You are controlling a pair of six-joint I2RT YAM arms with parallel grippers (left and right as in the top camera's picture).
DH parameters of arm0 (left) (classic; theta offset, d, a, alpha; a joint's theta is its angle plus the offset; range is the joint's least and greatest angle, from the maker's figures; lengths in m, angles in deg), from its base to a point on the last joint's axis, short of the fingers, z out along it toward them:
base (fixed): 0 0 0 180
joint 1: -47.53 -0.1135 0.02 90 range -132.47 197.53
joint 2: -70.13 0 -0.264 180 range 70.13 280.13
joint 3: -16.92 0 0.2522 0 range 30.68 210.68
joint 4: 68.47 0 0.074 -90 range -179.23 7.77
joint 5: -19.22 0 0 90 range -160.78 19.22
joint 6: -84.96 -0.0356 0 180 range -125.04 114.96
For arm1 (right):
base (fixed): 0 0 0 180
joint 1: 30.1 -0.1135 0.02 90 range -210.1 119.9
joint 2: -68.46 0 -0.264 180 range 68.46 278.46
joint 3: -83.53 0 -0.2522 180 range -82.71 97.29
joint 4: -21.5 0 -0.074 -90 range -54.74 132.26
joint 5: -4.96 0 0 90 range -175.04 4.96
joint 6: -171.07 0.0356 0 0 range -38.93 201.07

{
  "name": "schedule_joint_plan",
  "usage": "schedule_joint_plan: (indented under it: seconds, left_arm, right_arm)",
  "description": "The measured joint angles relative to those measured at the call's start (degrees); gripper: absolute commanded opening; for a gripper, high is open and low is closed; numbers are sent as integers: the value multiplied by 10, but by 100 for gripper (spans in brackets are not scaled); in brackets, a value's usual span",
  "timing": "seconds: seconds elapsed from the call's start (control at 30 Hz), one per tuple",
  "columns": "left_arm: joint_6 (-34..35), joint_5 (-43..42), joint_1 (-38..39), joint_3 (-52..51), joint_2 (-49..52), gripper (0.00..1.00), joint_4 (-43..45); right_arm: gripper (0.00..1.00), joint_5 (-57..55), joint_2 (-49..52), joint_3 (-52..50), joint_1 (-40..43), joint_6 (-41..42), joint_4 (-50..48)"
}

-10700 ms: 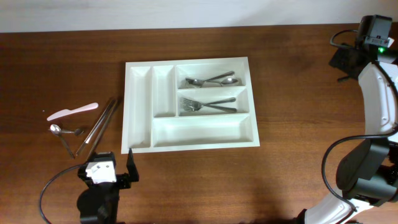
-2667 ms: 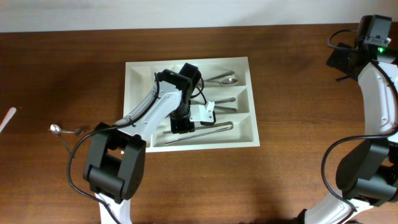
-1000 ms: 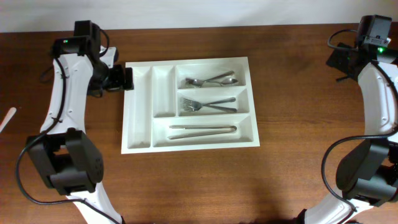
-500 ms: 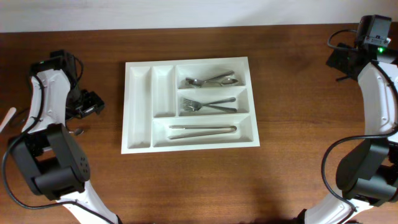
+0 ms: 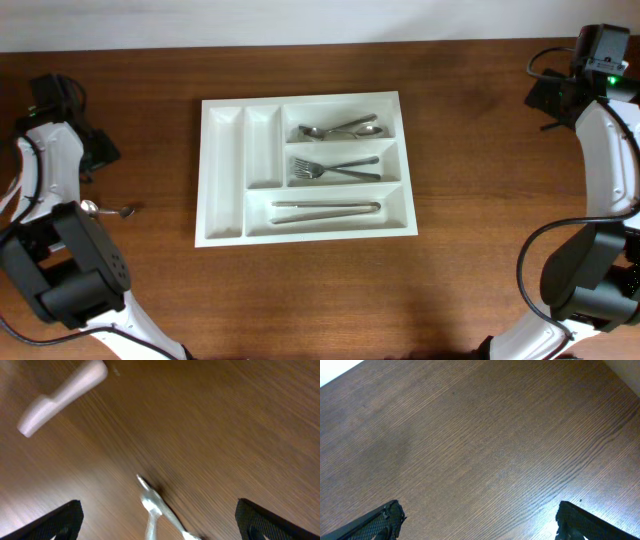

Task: Pack container
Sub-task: 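Release the utensils and withdraw the left gripper to the left, then move the left gripper over the white plastic knife at the far left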

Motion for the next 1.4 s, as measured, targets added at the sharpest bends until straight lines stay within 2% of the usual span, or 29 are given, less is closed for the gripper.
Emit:
schedule_joint_plan:
  seconds: [0.13,0.23,0.53,0.73,0.9,1.13,1.4]
  left_arm:
    - [-37,46,-17,0,0,99,37]
    - [-45,50,-40,0,0,99,54]
    - [4,-78,-185,0,0,99,71]
    - [19,-117,-250,0,0,99,99]
    - [21,-139,-260,0,13,99,133]
    - [21,-153,-252,0,87,99,172]
    - [-15,-181,-249,-4,130,99,292]
  right_arm:
    - [99,0,0,0,0,0,0]
    - [99,0,0,0,0,0,0]
    - [99,0,0,0,0,0,0]
    - [99,0,0,0,0,0,0]
    - [99,0,0,0,0,0,0]
    - [99,0,0,0,0,0,0]
    - [99,0,0,0,0,0,0]
